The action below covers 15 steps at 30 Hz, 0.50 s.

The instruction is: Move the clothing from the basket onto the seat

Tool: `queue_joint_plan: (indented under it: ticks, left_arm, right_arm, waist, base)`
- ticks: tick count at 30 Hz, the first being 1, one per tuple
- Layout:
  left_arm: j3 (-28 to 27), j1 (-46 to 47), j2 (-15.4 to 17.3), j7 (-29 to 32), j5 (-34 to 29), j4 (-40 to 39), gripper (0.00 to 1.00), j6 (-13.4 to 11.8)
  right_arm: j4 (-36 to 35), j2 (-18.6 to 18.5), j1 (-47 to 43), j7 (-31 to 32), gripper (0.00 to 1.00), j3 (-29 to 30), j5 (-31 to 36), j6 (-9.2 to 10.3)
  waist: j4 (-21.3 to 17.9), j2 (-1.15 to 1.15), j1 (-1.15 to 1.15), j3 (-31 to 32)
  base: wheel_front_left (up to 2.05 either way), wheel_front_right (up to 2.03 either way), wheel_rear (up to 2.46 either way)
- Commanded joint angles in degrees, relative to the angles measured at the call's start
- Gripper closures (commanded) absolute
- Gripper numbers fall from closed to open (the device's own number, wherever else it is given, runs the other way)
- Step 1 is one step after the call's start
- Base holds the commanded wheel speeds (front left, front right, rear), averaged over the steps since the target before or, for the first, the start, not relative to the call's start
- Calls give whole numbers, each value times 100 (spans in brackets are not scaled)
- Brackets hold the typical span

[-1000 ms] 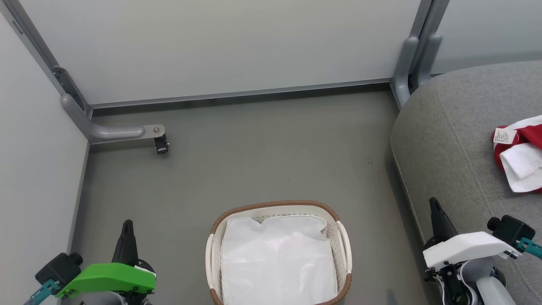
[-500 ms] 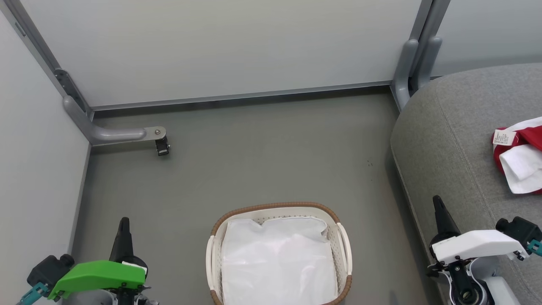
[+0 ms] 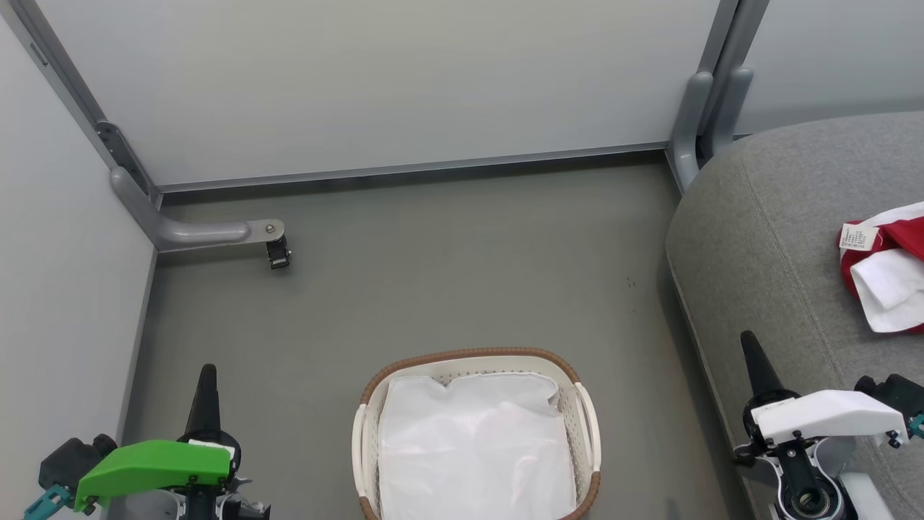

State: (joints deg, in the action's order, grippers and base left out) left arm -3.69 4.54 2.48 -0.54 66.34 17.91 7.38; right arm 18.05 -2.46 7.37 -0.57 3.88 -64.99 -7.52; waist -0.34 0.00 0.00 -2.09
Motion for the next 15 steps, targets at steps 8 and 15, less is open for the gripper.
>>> queue_joint_plan:
  ticks: [8, 15]
  left_arm:
    - [-79, 160, 43, 146, 530, -125, 100, 12]
    - [-114, 173, 46, 242, 867, -176, 100, 13]
  right_arm:
    - [-137, -40, -57, 148, 100, 70, -556, 3]
    - [-187, -43, -67, 243, 100, 103, -912, 3]
  waist:
    - [5, 0, 0, 28]
    - [9, 0, 0, 50]
  base:
    - [0, 0, 0]
    - [0, 0, 0]
